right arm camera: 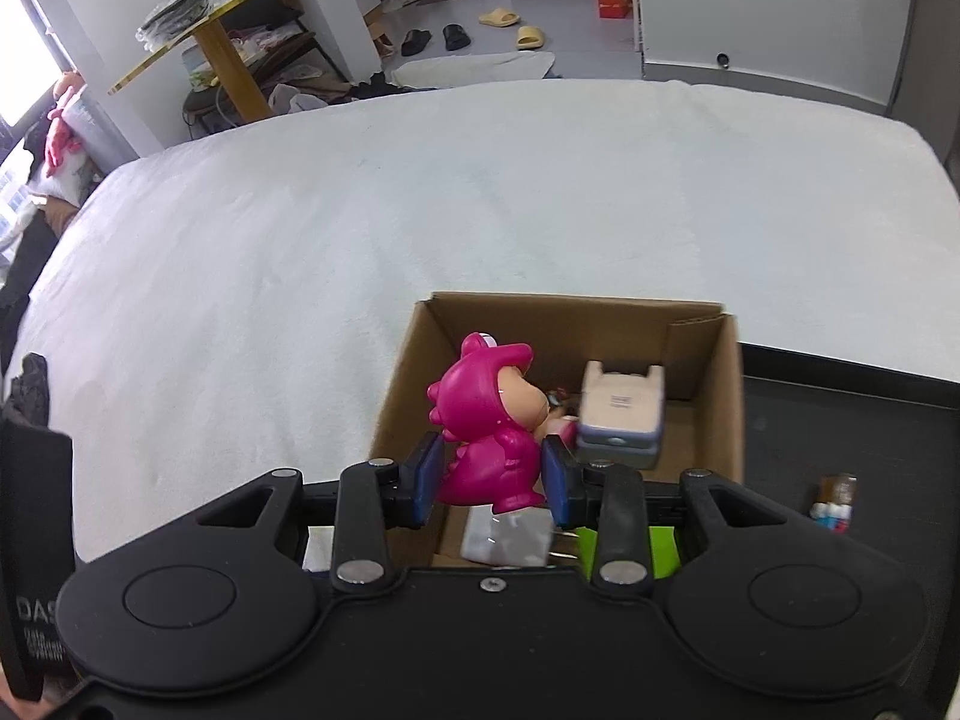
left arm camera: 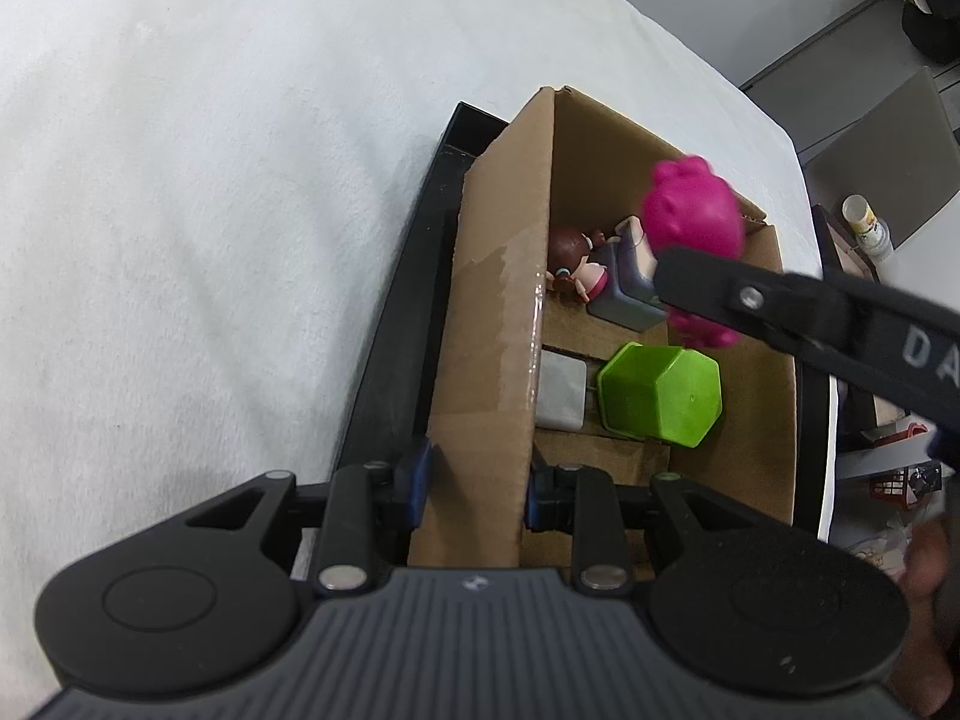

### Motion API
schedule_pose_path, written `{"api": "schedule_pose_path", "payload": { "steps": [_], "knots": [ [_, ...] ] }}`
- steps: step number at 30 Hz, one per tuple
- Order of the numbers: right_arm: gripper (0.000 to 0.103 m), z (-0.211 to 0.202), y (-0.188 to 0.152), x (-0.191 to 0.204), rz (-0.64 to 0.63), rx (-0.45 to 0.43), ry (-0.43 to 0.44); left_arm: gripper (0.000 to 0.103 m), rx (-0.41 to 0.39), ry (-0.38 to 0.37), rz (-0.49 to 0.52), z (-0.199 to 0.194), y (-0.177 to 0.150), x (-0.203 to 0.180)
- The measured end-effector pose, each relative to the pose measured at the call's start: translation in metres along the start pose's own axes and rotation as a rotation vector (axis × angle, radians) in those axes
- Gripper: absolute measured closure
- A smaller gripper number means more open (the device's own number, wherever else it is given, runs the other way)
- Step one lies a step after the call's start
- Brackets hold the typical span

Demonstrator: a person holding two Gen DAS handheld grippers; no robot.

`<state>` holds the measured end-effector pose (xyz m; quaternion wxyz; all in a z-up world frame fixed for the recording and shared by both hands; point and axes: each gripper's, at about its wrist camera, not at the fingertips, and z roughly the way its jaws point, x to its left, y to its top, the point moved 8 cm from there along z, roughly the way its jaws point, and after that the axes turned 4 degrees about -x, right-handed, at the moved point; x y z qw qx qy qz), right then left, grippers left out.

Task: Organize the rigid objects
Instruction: 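Carry the pink dinosaur into the cardboard box and release it, then move the right tool down and grasp the blue-and-red figure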

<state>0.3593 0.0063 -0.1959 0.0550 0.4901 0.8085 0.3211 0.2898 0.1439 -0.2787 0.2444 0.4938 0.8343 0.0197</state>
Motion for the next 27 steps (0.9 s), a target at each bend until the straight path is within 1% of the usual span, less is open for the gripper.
{"api": "schedule_pose_path", "payload": {
  "steps": [3,4,7,17,20,27],
  "knots": [
    [0.065,0.004,0.000,0.003,0.021,0.009,0.041,0.075,0.001,-0.002,-0.002,0.000,0.000,0.001],
    [0.063,0.003,0.000,0.003,0.014,0.005,0.037,0.075,0.001,-0.001,-0.001,0.000,0.000,0.001],
    [0.063,-0.004,-0.001,-0.002,0.020,0.002,0.032,0.075,0.000,0.002,0.001,0.000,0.000,0.000],
    [0.063,-0.036,-0.007,-0.043,0.055,-0.015,-0.024,0.075,-0.003,0.011,0.002,0.001,-0.001,-0.002],
    [0.063,-0.042,-0.010,-0.055,0.092,-0.017,-0.031,0.075,-0.005,0.015,0.003,0.000,-0.002,-0.002],
    [0.061,-0.051,-0.010,-0.063,0.096,-0.022,-0.043,0.075,-0.011,0.024,0.000,0.000,-0.001,-0.002]
  ]
}}
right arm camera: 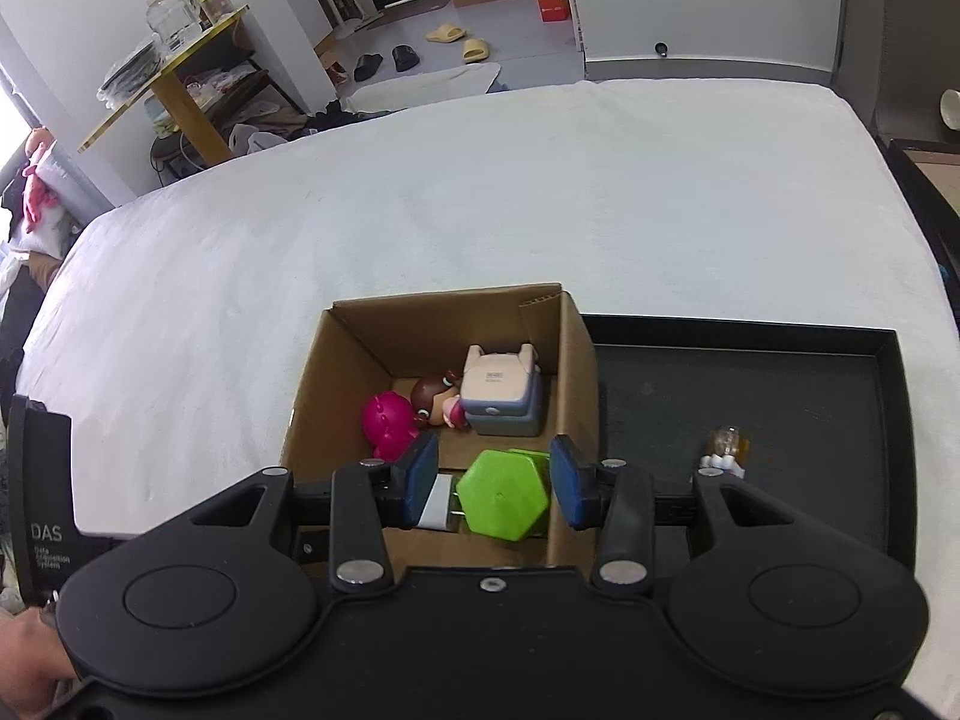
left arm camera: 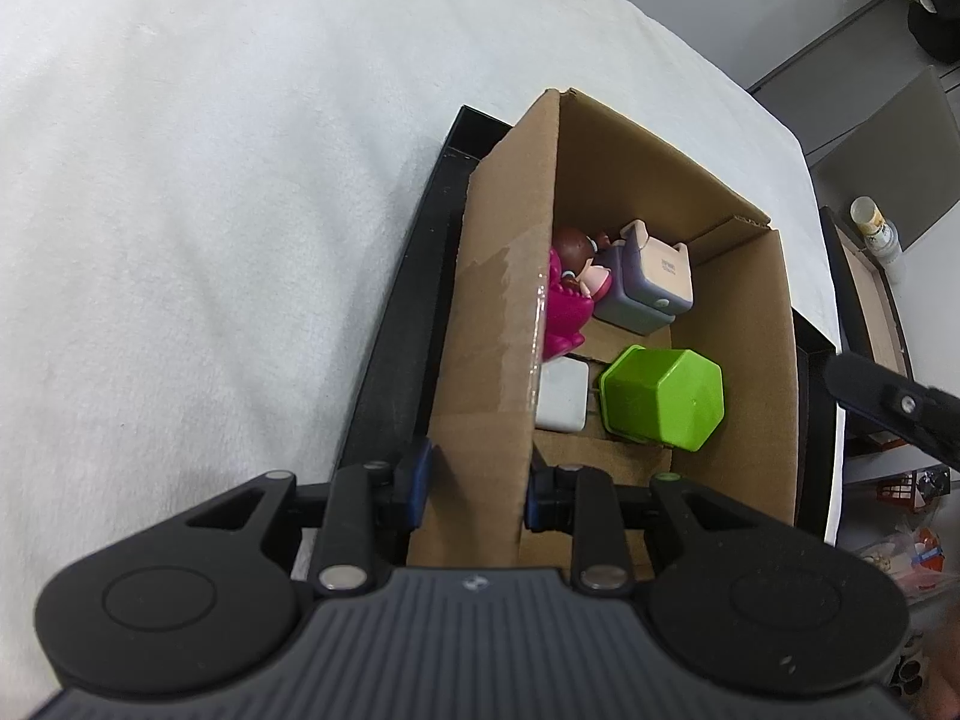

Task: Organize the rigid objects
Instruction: 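Move the right tool down and grasp the blue-and-red figure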

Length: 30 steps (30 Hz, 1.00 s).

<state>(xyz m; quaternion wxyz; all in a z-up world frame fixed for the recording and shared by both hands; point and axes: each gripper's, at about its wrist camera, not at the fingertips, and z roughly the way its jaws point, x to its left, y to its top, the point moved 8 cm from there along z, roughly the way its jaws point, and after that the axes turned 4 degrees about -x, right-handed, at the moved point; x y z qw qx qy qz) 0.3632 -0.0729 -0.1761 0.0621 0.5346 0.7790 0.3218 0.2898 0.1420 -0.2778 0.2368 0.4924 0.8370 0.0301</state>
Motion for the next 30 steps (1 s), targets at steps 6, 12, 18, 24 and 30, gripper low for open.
{"api": "schedule_pose_path", "payload": {
  "steps": [6,12,18,24,30],
  "knots": [
    [0.060,-0.008,-0.003,-0.012,0.009,-0.003,-0.022,0.075,-0.002,0.009,-0.004,0.000,-0.001,-0.001],
    [0.056,-0.014,-0.007,-0.036,0.035,-0.013,-0.062,0.075,-0.004,0.014,-0.005,0.000,-0.001,-0.001],
    [0.055,-0.011,-0.015,-0.057,0.059,-0.006,-0.101,0.075,-0.002,0.015,-0.004,0.000,0.000,-0.001],
    [0.045,-0.003,-0.019,-0.073,0.068,-0.003,-0.136,0.075,0.003,0.012,-0.003,0.000,0.001,0.000],
    [0.045,0.017,-0.022,-0.089,0.092,0.022,-0.161,0.075,0.005,0.010,0.001,0.000,0.001,0.000]
  ]
}}
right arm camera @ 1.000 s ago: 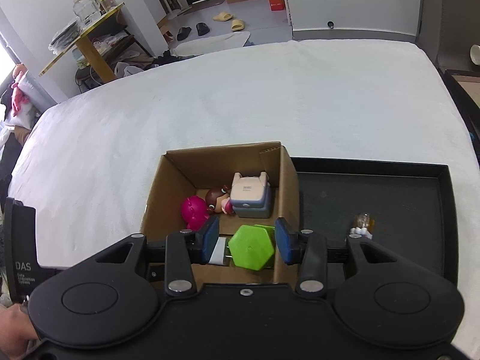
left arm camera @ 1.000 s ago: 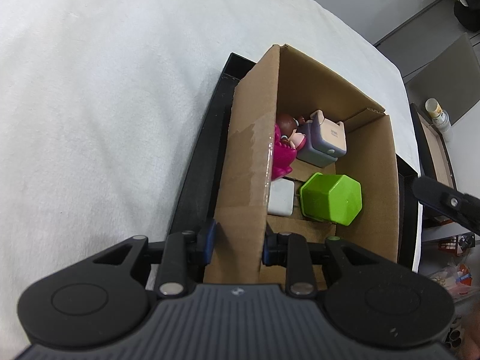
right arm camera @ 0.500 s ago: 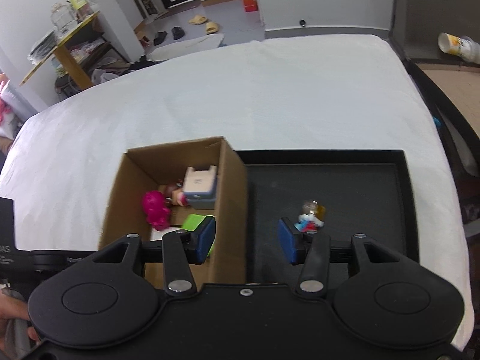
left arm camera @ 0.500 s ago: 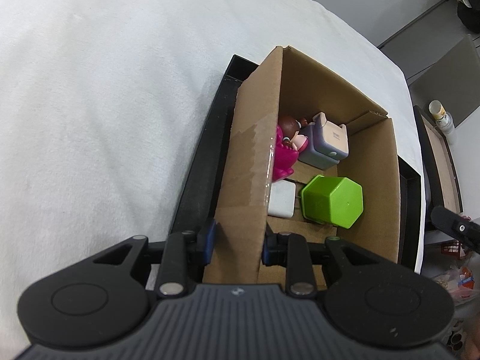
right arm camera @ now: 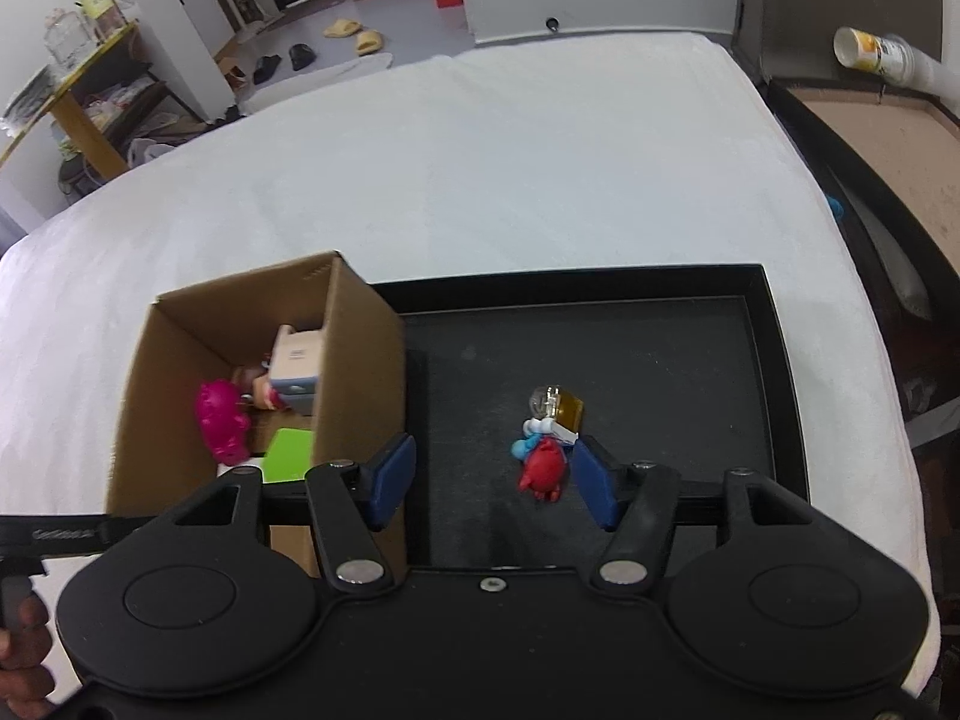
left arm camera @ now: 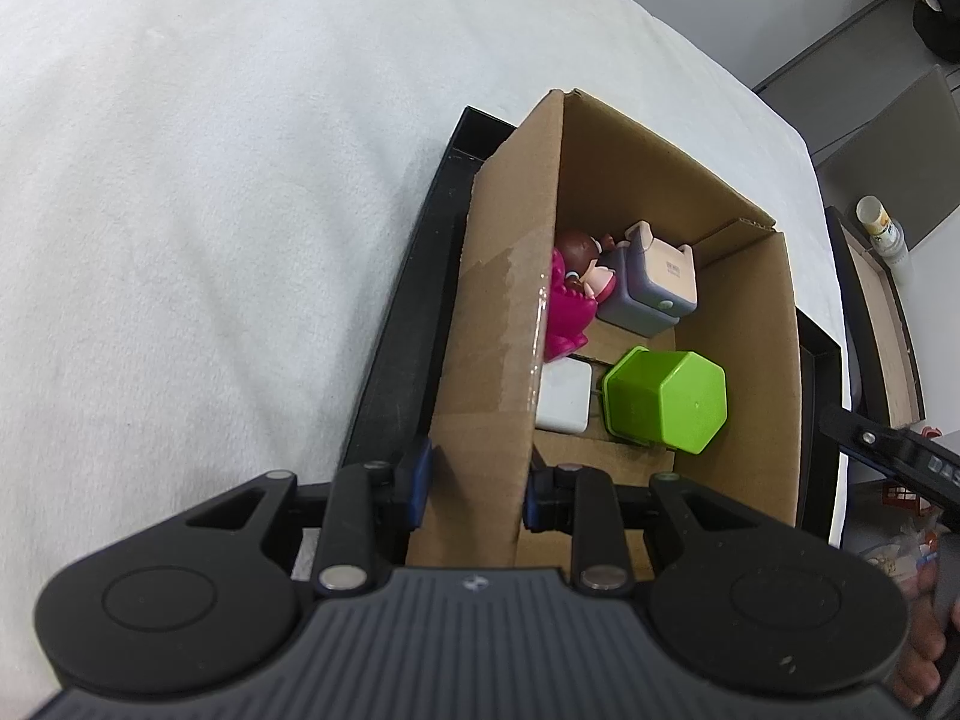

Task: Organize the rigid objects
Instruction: 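Move the right tool down and grasp the blue-and-red figure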

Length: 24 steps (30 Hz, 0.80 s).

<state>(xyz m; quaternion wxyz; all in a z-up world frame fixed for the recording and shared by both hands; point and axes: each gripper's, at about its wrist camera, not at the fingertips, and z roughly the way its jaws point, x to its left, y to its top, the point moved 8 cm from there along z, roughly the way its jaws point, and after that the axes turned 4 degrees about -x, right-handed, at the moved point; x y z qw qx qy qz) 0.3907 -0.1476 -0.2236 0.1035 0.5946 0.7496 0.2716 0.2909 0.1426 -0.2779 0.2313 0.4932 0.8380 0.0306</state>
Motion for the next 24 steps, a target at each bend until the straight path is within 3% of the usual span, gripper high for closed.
{"api": "schedule_pose_path", "payload": {
  "steps": [24],
  "knots": [
    [0.048,0.070,-0.007,-0.015,0.013,0.100,-0.141,0.075,0.008,-0.012,0.001,0.003,0.000,0.000]
  ]
}}
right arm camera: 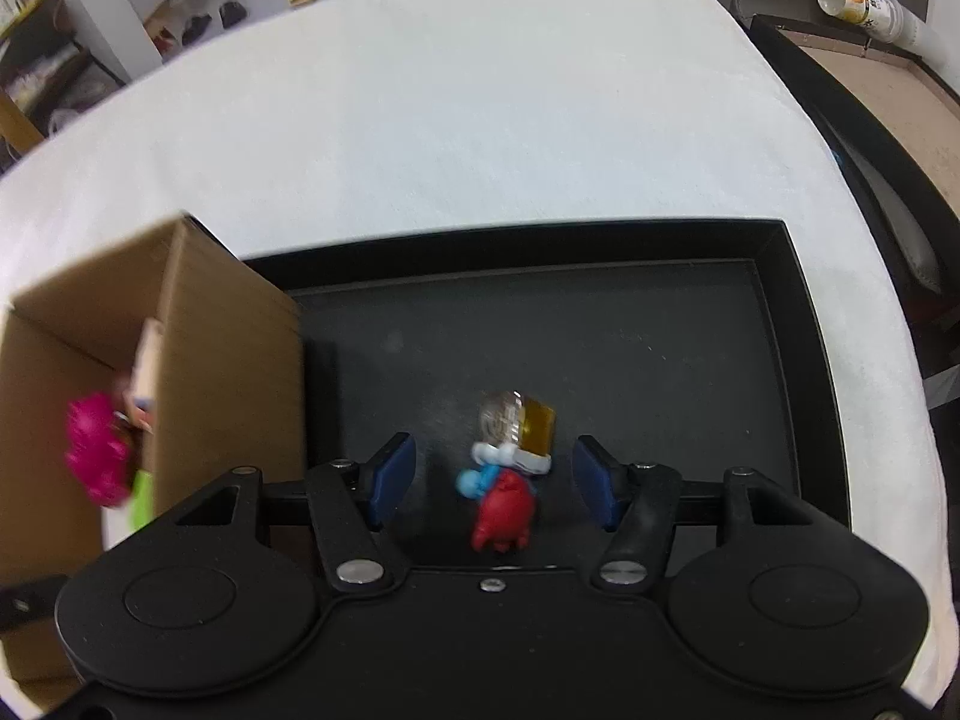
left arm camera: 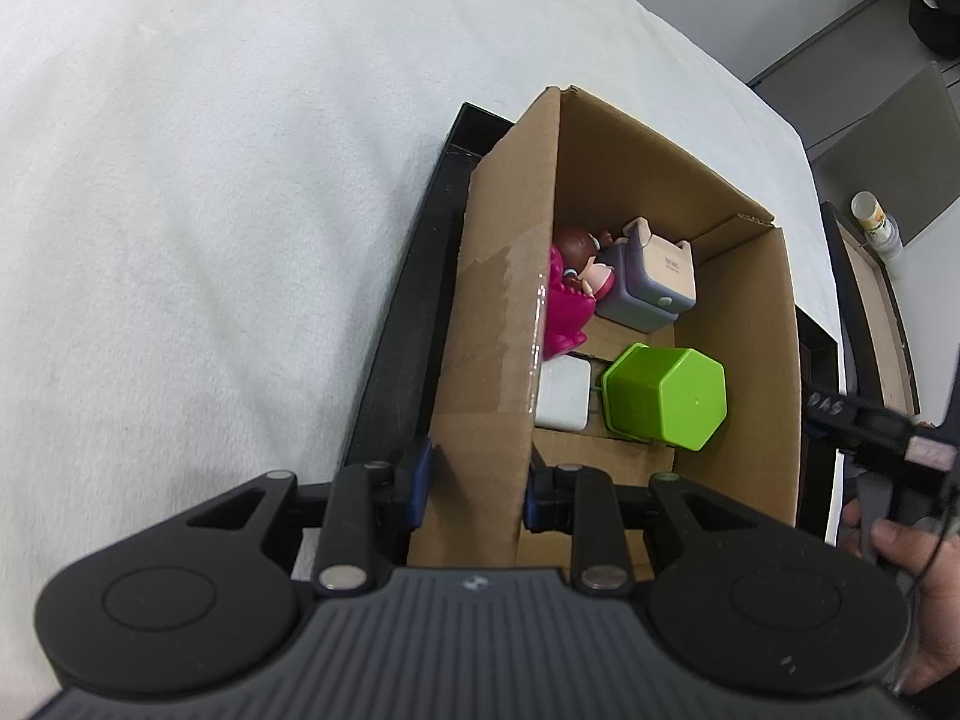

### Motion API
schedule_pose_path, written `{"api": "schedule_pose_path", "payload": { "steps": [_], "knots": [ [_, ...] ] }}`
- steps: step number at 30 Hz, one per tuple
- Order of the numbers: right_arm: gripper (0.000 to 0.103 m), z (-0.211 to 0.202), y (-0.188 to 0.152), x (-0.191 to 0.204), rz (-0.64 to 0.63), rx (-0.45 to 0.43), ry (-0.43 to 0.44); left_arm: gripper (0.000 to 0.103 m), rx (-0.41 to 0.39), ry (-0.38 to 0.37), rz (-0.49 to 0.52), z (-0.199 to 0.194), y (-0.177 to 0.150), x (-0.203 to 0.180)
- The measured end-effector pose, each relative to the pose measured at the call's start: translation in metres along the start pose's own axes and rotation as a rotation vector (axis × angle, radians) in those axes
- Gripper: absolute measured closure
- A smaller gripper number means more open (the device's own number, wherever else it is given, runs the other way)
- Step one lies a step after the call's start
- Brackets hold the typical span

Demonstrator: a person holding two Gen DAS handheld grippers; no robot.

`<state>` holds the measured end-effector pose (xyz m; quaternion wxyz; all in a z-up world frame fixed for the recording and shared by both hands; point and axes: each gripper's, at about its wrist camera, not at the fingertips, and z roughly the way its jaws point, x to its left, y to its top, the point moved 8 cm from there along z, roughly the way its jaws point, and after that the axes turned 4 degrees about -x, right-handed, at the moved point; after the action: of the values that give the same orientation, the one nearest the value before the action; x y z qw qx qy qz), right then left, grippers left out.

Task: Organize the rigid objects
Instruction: 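Move the right tool down and grasp the blue-and-red figure, then carry the blue-and-red figure into the cardboard box and release it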

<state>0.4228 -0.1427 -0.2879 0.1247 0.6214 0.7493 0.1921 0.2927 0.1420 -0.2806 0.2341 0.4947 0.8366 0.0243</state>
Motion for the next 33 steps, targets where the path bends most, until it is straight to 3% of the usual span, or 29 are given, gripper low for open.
{"api": "schedule_pose_path", "payload": {
  "steps": [1,2,16,33],
  "knots": [
    [0.064,0.003,-0.003,-0.001,-0.011,0.013,-0.010,0.075,-0.001,0.000,-0.001,0.000,0.000,0.000],
    [0.073,0.005,-0.005,-0.002,-0.009,0.027,-0.007,0.075,-0.002,-0.001,-0.001,0.000,-0.001,0.000],
    [0.074,-0.037,-0.013,0.003,-0.075,-0.010,0.032,0.075,-0.012,0.002,-0.008,-0.002,-0.002,-0.001],
    [0.074,-0.102,0.013,0.036,-0.127,-0.116,0.094,0.075,-0.014,0.000,-0.020,-0.004,-0.001,0.003]
  ]
}}
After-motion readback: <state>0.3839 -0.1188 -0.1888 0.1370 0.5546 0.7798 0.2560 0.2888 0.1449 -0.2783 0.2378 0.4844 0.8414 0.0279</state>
